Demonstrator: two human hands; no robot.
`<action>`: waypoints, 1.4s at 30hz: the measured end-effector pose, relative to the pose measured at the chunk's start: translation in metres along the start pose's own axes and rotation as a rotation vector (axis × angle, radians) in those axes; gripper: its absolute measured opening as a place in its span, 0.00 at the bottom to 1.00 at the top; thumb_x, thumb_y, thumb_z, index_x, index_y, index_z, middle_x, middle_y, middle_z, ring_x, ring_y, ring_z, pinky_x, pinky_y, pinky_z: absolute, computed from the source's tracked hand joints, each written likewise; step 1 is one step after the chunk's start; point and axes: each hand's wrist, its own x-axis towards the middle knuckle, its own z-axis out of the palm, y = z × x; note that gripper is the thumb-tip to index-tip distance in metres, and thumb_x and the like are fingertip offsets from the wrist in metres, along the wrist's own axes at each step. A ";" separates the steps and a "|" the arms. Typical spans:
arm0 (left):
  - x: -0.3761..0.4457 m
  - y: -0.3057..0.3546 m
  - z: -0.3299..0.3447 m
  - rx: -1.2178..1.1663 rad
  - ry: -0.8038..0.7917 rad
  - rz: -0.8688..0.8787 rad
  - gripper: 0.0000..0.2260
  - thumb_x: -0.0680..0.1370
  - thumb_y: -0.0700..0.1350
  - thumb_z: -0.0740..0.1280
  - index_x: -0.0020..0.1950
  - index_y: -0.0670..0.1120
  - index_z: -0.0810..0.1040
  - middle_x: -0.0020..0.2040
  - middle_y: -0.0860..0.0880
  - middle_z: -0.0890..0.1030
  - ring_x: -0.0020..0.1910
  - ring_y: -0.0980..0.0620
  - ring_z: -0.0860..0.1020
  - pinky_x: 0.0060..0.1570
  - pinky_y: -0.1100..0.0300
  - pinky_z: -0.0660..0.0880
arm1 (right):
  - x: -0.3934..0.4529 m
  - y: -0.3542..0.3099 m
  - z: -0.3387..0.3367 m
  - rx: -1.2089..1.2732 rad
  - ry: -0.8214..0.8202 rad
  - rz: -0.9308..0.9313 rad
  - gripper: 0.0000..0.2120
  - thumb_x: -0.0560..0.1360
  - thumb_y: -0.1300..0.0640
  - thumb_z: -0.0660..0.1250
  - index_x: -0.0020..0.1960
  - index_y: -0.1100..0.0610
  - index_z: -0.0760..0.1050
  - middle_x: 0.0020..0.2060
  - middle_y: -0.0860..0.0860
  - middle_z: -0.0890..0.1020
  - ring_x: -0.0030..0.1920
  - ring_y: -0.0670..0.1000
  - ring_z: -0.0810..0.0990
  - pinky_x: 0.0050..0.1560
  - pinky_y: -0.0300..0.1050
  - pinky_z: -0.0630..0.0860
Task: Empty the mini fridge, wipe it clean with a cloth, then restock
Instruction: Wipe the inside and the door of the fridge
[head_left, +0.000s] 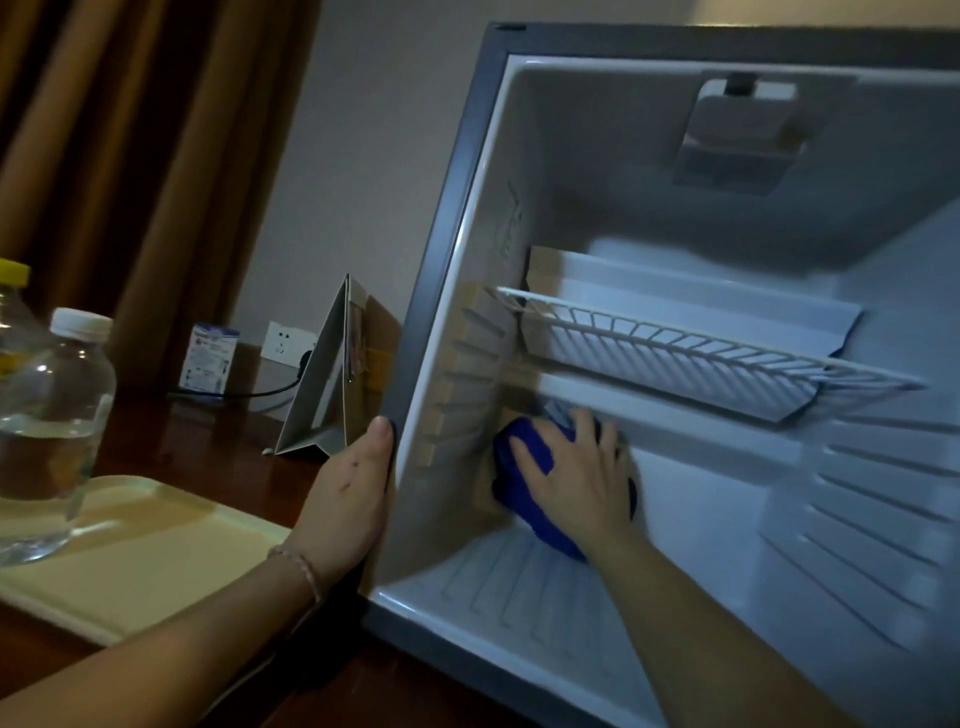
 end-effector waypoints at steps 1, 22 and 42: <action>0.000 -0.001 0.000 -0.003 0.009 0.012 0.31 0.73 0.66 0.47 0.46 0.45 0.80 0.39 0.45 0.84 0.38 0.53 0.83 0.47 0.49 0.81 | -0.003 -0.001 0.007 -0.066 0.040 -0.037 0.21 0.79 0.36 0.56 0.61 0.46 0.78 0.61 0.55 0.74 0.56 0.63 0.71 0.53 0.62 0.71; -0.001 -0.009 0.000 -0.008 0.049 -0.008 0.26 0.76 0.66 0.50 0.43 0.51 0.81 0.37 0.53 0.84 0.38 0.57 0.83 0.43 0.55 0.81 | -0.041 0.083 0.009 -0.304 0.216 0.106 0.15 0.78 0.43 0.65 0.54 0.53 0.81 0.58 0.60 0.76 0.54 0.66 0.69 0.48 0.68 0.71; 0.002 -0.015 0.001 0.038 0.077 0.087 0.36 0.75 0.67 0.49 0.49 0.37 0.80 0.44 0.39 0.82 0.43 0.49 0.80 0.49 0.49 0.77 | -0.010 0.012 0.051 -0.176 0.376 0.199 0.13 0.77 0.45 0.69 0.54 0.54 0.78 0.58 0.62 0.71 0.54 0.66 0.65 0.49 0.72 0.68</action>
